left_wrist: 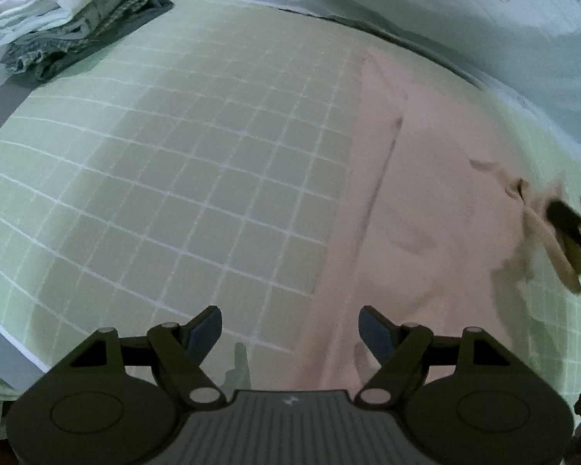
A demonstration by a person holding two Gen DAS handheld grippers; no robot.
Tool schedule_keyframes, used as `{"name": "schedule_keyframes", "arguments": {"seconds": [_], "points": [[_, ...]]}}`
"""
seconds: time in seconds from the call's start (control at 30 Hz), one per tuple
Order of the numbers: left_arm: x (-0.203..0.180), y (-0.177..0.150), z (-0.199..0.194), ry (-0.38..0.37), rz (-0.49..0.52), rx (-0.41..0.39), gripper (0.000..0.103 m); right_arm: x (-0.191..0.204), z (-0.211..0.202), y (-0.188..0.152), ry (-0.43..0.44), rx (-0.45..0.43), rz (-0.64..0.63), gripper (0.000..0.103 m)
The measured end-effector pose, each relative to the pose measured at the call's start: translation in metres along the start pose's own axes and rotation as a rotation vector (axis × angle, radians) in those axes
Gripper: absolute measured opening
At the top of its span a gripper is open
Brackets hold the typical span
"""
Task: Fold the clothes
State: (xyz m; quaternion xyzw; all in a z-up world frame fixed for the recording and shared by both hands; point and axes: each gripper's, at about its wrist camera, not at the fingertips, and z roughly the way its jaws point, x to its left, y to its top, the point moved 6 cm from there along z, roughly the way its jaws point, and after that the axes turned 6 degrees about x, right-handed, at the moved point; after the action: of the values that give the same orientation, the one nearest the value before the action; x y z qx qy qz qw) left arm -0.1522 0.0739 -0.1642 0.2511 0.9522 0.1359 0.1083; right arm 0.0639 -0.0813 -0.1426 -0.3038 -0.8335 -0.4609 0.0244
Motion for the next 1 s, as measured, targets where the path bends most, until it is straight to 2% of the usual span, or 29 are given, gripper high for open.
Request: {"name": "schedule_keyframes", "arguments": {"seconds": [0.03, 0.07, 0.1, 0.2, 0.3, 0.4, 0.57, 0.7, 0.77, 0.83, 0.93, 1.0], "points": [[0.002, 0.002, 0.000, 0.000, -0.002, 0.002, 0.078, 0.014, 0.007, 0.002, 0.015, 0.011, -0.032, 0.030], [0.003, 0.004, 0.002, -0.004, -0.003, 0.004, 0.078, 0.023, 0.014, 0.000, -0.007, 0.033, -0.071, 0.042], [0.004, 0.007, 0.003, -0.008, -0.002, 0.005, 0.078, 0.026, 0.017, -0.003, -0.035, 0.047, -0.096, 0.064], [0.001, 0.012, 0.005, -0.025, 0.019, -0.002, 0.078, 0.019, 0.012, -0.018, -0.119, 0.059, -0.106, 0.087], [-0.007, 0.019, 0.010, -0.048, 0.053, -0.006, 0.078, -0.008, -0.004, -0.037, -0.211, 0.077, -0.050, 0.103], [-0.021, 0.025, 0.017, -0.062, 0.096, -0.007, 0.078, -0.039, -0.014, -0.058, -0.303, 0.115, 0.008, 0.103], [-0.051, 0.036, 0.027, -0.079, 0.207, -0.019, 0.079, -0.079, -0.014, -0.080, -0.383, 0.187, 0.098, 0.103], [-0.072, 0.052, 0.038, -0.065, 0.335, -0.061, 0.085, -0.089, -0.012, -0.088, -0.449, 0.194, 0.108, 0.103], [-0.078, 0.061, 0.044, -0.050, 0.384, -0.078, 0.085, -0.094, -0.008, -0.091, -0.468, 0.205, 0.128, 0.103], [-0.081, 0.070, 0.053, -0.045, 0.406, -0.075, 0.085, -0.096, -0.004, -0.093, -0.488, 0.212, 0.129, 0.103], [-0.080, 0.084, 0.065, -0.080, 0.380, -0.065, 0.084, -0.096, 0.001, -0.093, -0.516, 0.211, 0.120, 0.103], [-0.080, 0.089, 0.070, -0.091, 0.381, -0.060, 0.078, -0.097, 0.003, -0.093, -0.530, 0.202, 0.128, 0.103]]}}
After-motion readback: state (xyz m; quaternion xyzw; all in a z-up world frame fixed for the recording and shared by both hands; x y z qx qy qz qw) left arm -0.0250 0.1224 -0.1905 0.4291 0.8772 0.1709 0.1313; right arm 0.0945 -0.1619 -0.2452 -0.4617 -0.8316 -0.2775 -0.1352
